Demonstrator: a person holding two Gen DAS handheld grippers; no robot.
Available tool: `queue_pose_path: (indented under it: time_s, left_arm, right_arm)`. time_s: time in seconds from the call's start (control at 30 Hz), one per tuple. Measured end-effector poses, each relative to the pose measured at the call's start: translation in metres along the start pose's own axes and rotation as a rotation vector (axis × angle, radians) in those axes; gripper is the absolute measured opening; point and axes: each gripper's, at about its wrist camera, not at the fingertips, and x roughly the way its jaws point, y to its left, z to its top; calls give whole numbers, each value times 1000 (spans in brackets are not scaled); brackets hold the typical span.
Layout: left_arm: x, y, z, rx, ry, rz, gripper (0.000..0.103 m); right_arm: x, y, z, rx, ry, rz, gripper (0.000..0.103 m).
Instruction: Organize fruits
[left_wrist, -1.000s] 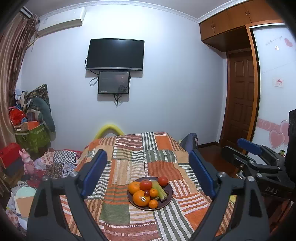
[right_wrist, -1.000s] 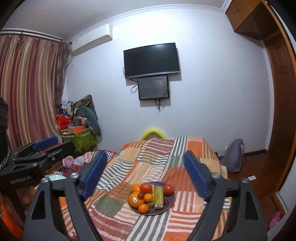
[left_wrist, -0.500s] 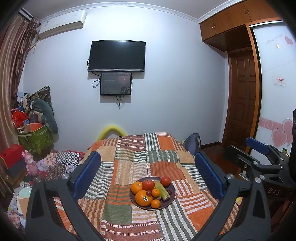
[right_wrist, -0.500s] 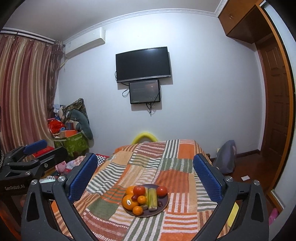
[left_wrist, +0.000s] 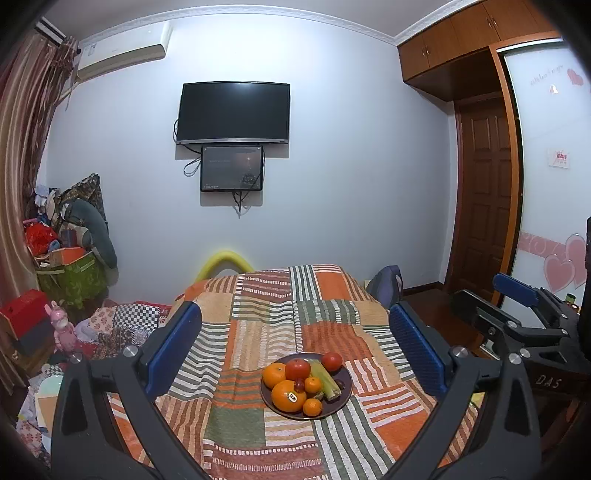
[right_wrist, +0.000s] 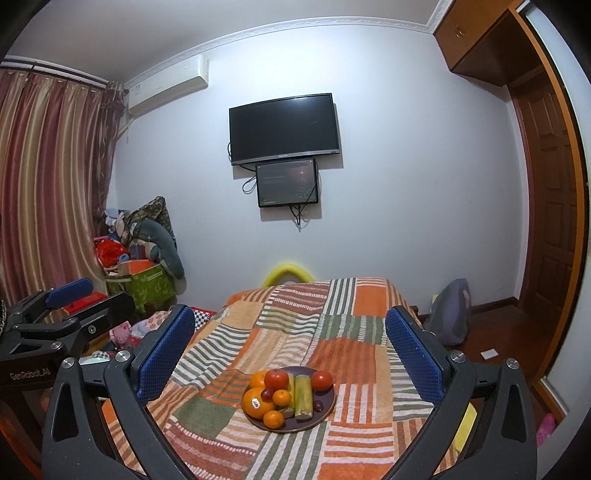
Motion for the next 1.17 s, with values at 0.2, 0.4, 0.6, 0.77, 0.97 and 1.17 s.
queue_pose_path:
  time_s: [0.2, 0.4, 0.6, 0.77, 0.97, 1.17]
  left_arm:
    - [-1, -1, 1, 6, -3, -2, 103]
    - [-2, -2, 1, 7, -8, -5, 103]
    - [-3, 0, 2, 2, -10, -20, 103]
    - [-1, 1, 2, -2, -5, -27, 103]
    - [0, 3, 2, -4, -5, -36, 103]
    - [-1, 2, 2, -1, 2, -46, 103]
  right_arm:
    - [-2, 0, 0, -2, 0, -4, 103]
    - [-3, 0, 0, -2, -2, -7, 103]
    - [-4, 1, 1, -4, -3, -8, 103]
    - [-6, 1, 4, -7, -5, -8, 103]
    - [-6, 1, 4, -7, -3, -9, 103]
    - [-6, 1, 5, -10, -1, -11, 103]
